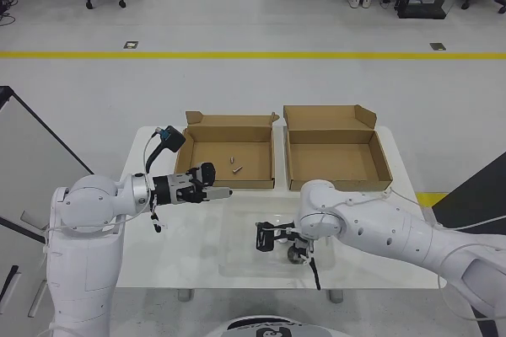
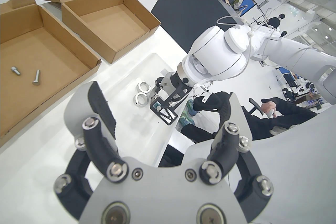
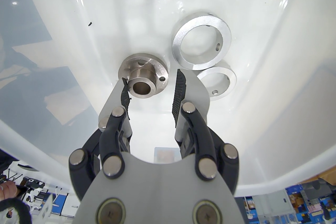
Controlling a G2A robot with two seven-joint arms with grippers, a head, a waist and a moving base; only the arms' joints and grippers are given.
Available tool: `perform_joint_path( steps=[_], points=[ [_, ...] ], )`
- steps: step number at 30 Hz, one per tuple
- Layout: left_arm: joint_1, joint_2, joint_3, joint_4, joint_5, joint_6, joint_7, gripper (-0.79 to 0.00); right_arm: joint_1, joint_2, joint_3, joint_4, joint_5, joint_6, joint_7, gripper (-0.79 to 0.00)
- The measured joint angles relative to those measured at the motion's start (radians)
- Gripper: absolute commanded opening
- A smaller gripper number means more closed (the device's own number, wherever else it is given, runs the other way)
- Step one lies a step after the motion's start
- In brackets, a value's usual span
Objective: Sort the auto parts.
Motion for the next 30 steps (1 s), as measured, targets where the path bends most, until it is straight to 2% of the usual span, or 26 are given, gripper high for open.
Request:
perform_joint_path(
  steps=[21,26,30],
  points=[
    [0.0,0.0,0.0,0.0,0.0,0.0,0.0,0.0,-0.015,-0.008,-0.004,-0.002,-0.015,0.002,0.014,-0.425],
    [0.0,0.0,0.0,0.0,0.0,0.0,0.0,0.0,-0.022,-0.011,-0.003,0.0,-0.021,-0.001,0.016,-0.499],
    [0.0,0.0,0.0,0.0,0.0,0.0,0.0,0.0,-0.024,-0.015,-0.006,0.004,-0.028,0.007,0.023,-0.517]
  ],
)
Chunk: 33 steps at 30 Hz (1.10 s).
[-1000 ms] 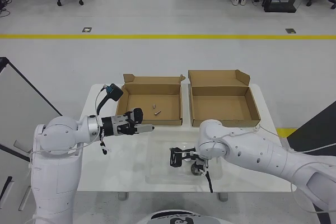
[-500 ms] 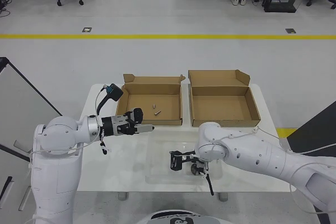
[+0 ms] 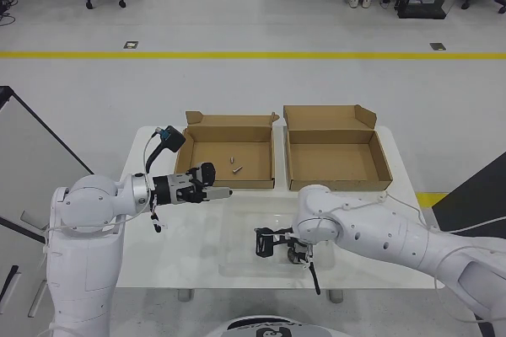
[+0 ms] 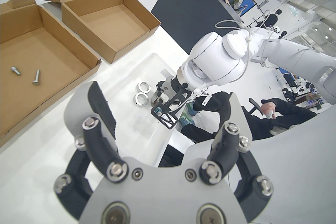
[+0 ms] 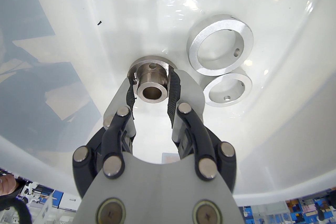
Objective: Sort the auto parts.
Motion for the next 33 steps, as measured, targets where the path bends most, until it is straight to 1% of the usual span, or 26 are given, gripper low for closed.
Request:
perform_joint_path(
  steps=[1,2,3,9,12,15,18,22,26,30,31,33],
  points=[
    [0.0,0.0,0.0,0.0,0.0,0.0,0.0,0.0,0.0,-0.002,-0.001,0.001,-0.002,0.001,0.001,-0.573],
    [0.0,0.0,0.0,0.0,0.0,0.0,0.0,0.0,-0.001,-0.003,-0.001,0.003,-0.002,0.002,0.002,-0.711],
    [0.0,0.0,0.0,0.0,0.0,0.0,0.0,0.0,-0.001,-0.004,-0.001,0.004,-0.003,0.004,0.004,-0.785],
    [0.0,0.0,0.0,0.0,0.0,0.0,0.0,0.0,-0.005,-0.006,0.018,0.007,0.0,0.02,-0.007,-0.785],
    [0.0,0.0,0.0,0.0,0.0,0.0,0.0,0.0,-0.005,0.001,0.039,-0.009,0.015,0.024,-0.009,-0.785],
    [0.0,0.0,0.0,0.0,0.0,0.0,0.0,0.0,-0.003,0.018,0.074,-0.046,0.046,0.031,0.005,-0.785],
    [0.0,0.0,0.0,0.0,0.0,0.0,0.0,0.0,0.001,0.045,0.123,-0.101,0.074,0.047,0.036,-0.785],
    [0.0,0.0,0.0,0.0,0.0,0.0,0.0,0.0,-0.001,0.095,0.205,-0.205,0.113,0.083,0.084,-0.785],
    [0.0,0.0,0.0,0.0,0.0,0.0,0.0,0.0,-0.001,0.149,0.266,-0.288,0.145,0.09,0.086,-0.785],
    [0.0,0.0,0.0,0.0,0.0,0.0,0.0,0.0,0.005,0.202,0.297,-0.358,0.175,0.101,0.086,-0.785],
    [0.0,0.0,0.0,0.0,0.0,0.0,0.0,0.0,0.007,0.21,0.299,-0.365,0.18,0.102,0.086,-0.785],
    [0.0,0.0,0.0,0.0,0.0,0.0,0.0,0.0,0.007,0.212,0.299,-0.365,0.18,0.102,0.086,-0.785]
  ],
)
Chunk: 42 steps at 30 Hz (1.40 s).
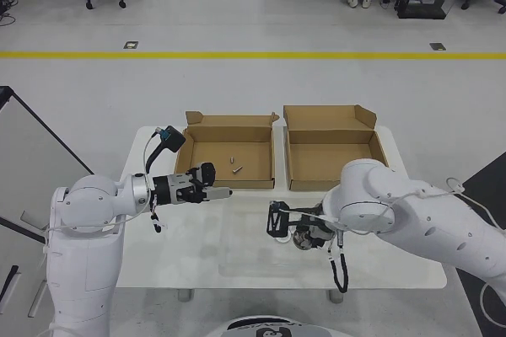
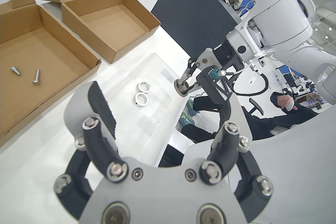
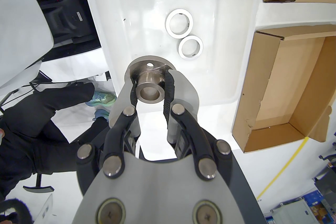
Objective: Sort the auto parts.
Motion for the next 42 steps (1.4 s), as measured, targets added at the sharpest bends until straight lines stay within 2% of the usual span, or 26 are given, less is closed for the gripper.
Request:
perform_joint_path(
  steps=[9,12,17,22,26,28,32,42],
  points=[
    [0.0,0.0,0.0,0.0,0.0,0.0,0.0,0.0,-0.002,-0.001,0.0,0.003,-0.001,0.001,-0.003,-0.785],
    [0.0,0.0,0.0,0.0,0.0,0.0,0.0,0.0,-0.016,0.004,0.039,0.033,0.023,0.014,-0.084,-0.785],
    [0.0,0.0,0.0,0.0,0.0,0.0,0.0,0.0,-0.073,0.053,0.221,0.155,0.296,-0.049,-0.228,-0.785],
    [0.0,0.0,0.0,0.0,0.0,0.0,0.0,0.0,-0.228,0.116,0.415,0.306,0.61,-0.221,-0.325,-0.785],
    [0.0,0.0,0.0,0.0,0.0,0.0,0.0,0.0,-0.341,0.137,0.487,0.377,0.84,-0.333,-0.354,-0.785],
    [0.0,0.0,0.0,0.0,0.0,0.0,0.0,0.0,-0.377,0.137,0.496,0.397,0.964,-0.375,-0.357,-0.785],
    [0.0,0.0,0.0,0.0,0.0,0.0,0.0,0.0,-0.386,0.126,0.48,0.38,1.166,-0.387,-0.371,-0.785],
    [0.0,0.0,0.0,0.0,0.0,0.0,0.0,0.0,-0.276,0.068,0.467,0.277,1.46,-0.337,-0.32,-0.785]
  ],
)
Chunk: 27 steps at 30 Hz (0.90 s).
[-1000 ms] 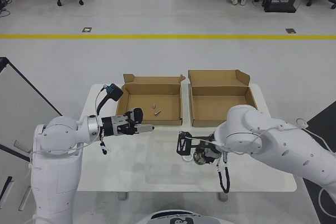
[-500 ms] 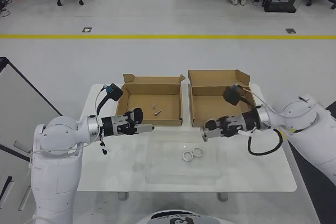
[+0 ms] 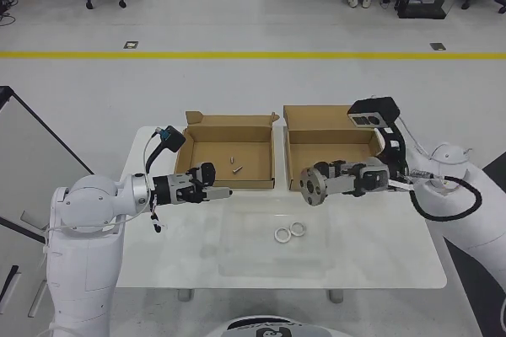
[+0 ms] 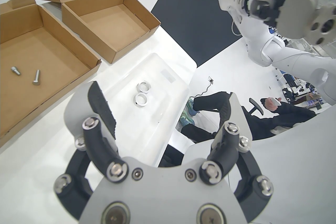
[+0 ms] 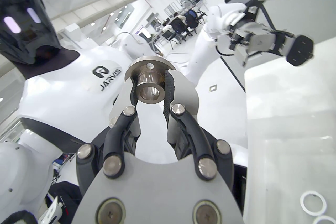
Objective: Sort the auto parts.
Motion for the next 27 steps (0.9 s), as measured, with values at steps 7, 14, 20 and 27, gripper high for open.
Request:
perform_joint_path(
  steps=[7,14,20,27],
  points=[
    [0.0,0.0,0.0,0.0,0.0,0.0,0.0,0.0,0.047,-0.063,0.047,-0.074,0.173,0.067,0.067,-0.785],
    [0.0,0.0,0.0,0.0,0.0,0.0,0.0,0.0,0.04,-0.128,0.092,-0.096,0.276,0.144,0.144,-0.785],
    [0.0,0.0,0.0,0.0,0.0,0.0,0.0,0.0,0.04,-0.126,0.091,-0.096,0.273,0.142,0.143,-0.785],
    [0.0,0.0,0.0,0.0,0.0,0.0,0.0,0.0,0.002,-0.149,0.074,-0.124,0.402,0.179,0.08,-0.785]
  ],
)
